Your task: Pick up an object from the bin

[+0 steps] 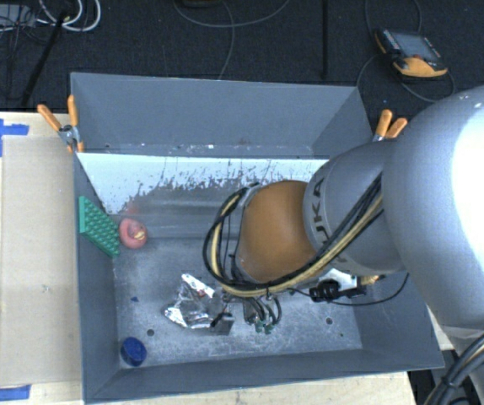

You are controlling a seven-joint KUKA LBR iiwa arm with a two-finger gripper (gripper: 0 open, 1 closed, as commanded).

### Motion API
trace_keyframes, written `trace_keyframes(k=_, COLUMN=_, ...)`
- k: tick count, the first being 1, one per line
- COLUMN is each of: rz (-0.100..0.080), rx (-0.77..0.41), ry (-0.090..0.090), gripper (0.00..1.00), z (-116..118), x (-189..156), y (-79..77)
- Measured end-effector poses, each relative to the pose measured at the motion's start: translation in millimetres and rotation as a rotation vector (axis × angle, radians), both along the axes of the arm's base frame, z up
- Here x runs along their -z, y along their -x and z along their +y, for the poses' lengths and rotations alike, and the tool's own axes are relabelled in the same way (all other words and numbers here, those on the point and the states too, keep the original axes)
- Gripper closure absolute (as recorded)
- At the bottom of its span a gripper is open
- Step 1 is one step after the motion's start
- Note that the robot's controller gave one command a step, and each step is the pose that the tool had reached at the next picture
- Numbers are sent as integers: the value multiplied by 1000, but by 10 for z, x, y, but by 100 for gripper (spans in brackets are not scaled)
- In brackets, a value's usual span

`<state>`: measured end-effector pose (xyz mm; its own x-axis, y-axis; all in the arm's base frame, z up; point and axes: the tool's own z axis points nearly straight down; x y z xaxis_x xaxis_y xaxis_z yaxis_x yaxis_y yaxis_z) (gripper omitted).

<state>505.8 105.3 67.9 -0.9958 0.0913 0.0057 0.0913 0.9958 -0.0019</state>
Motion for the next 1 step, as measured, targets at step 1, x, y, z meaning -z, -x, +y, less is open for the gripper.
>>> trace_keyframes(k=1, rz=-9, rx=5, ry=-2, gripper=100, z=-3, x=-454, y=-10)
